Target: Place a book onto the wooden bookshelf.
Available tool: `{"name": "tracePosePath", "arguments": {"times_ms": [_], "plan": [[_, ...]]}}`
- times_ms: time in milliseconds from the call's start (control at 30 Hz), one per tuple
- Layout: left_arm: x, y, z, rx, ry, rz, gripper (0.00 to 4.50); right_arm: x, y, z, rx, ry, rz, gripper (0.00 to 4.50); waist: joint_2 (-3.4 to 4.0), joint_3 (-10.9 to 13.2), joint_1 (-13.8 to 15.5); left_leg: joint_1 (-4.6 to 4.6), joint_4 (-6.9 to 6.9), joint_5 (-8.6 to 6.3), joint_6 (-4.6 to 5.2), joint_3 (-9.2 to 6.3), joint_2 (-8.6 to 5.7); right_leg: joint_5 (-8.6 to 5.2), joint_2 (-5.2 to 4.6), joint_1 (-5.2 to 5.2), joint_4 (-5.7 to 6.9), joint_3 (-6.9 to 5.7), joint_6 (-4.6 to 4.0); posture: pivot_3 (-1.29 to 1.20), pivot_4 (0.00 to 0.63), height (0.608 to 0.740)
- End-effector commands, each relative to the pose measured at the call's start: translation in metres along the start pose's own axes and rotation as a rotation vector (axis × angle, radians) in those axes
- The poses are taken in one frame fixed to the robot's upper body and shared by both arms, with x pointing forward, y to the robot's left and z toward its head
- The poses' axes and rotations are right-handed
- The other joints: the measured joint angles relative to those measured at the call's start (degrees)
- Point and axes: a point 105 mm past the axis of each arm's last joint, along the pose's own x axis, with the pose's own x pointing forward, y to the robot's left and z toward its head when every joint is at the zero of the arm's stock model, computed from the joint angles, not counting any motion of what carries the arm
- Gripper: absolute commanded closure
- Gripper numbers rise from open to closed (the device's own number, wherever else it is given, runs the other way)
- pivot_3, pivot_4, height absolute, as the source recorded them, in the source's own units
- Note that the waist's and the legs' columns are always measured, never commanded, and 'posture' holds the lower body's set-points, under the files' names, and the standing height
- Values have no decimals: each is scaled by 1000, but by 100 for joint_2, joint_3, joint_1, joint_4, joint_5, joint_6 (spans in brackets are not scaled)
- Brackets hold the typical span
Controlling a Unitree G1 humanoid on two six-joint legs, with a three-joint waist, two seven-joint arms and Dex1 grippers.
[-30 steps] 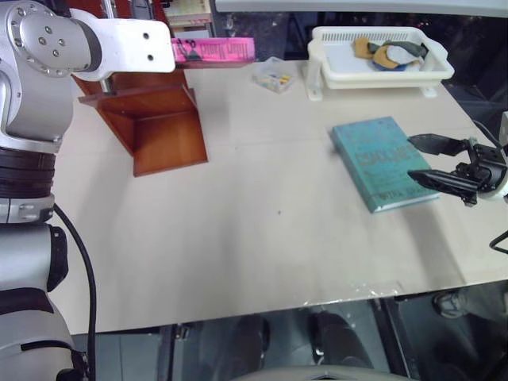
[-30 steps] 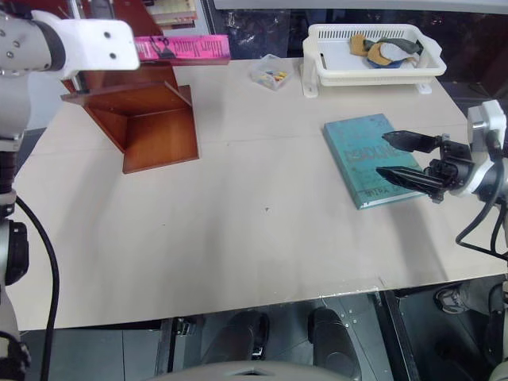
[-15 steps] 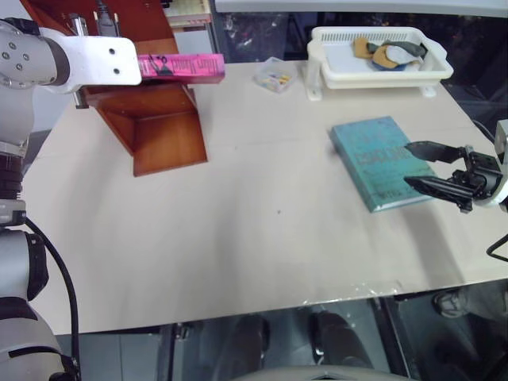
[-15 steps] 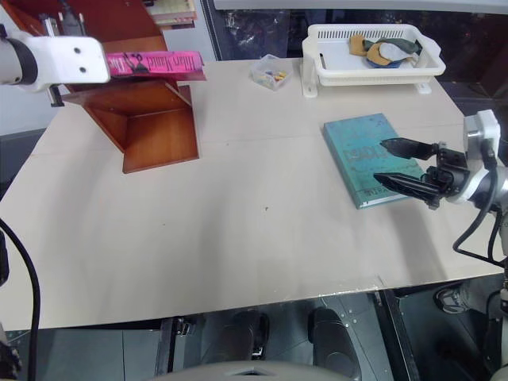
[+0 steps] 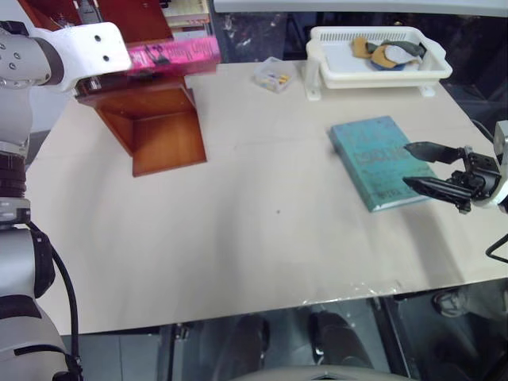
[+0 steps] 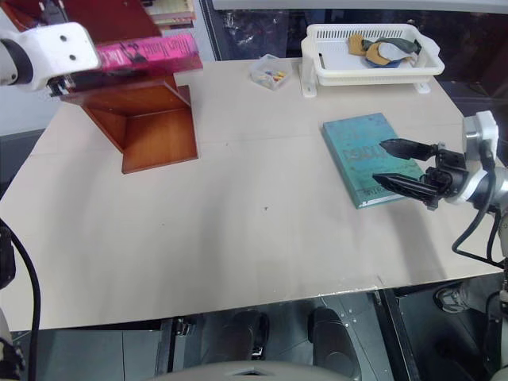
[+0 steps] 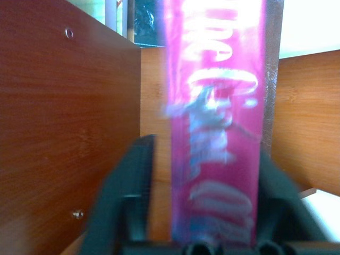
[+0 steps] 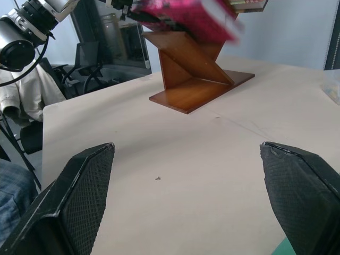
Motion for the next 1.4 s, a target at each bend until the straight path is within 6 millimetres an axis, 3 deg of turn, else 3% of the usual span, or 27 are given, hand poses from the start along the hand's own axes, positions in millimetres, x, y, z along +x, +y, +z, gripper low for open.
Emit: {"name": "tracePosePath", "arguments": {"times_ms": [33, 67, 467, 767, 1033, 1167, 1267, 1400], "plan": [[-16, 19, -6, -1, 30, 85, 376, -5, 2, 16, -69, -37, -14, 0, 0, 0, 0, 0, 0, 0, 0, 0, 0, 0, 0, 0, 0, 0, 0, 0, 150, 740], [-16, 19, -8, -2, 40, 80, 114, -5, 2, 15, -69, -36, -16, 0, 0, 0, 0, 0, 0, 0, 0, 1, 0, 0, 0, 0, 0, 1, 0, 0, 150, 740], [-30, 8, -6, -6, 39, -4, 114, -7, 3, 12, -65, -36, -28, 0, 0, 0, -2, 1, 0, 0, 0, 2, 0, 0, 0, -1, 1, 2, 0, 0, 150, 740], [-30, 19, 7, -15, -7, 72, 114, -8, 5, 10, -59, -27, -32, 0, 0, 0, -1, 2, 1, 0, 0, 1, 0, 0, 1, 0, 4, 2, 0, 0, 150, 740], [-32, 32, 29, -12, -91, 102, 114, -10, 3, 13, -76, -22, -48, 0, 0, 0, 2, 1, 2, 0, 0, 2, 0, 0, 1, 0, 3, 2, 0, 0, 150, 740], [-35, 37, 52, -5, -184, 106, 114, -11, 4, 13, -77, -19, -53, 0, 0, 0, 2, 1, 2, 0, 0, 2, 0, 0, 1, 0, 3, 2, 0, 0, 150, 740], [-35, 27, 67, -1, -241, 46, 114, -12, 4, 13, -78, -19, -58, 0, 0, 0, 4, 1, 2, 0, 0, 2, 0, 0, 0, 0, 3, 3, 0, 0, 150, 740], [-38, 10, 71, -2, -259, -44, 114, -14, 6, 12, -79, -18, -65, 0, 0, 0, -13, 1, 2, 0, -1, 5, 1, 0, 1, -1, 4, 6, 0, 0, 150, 740]]}}
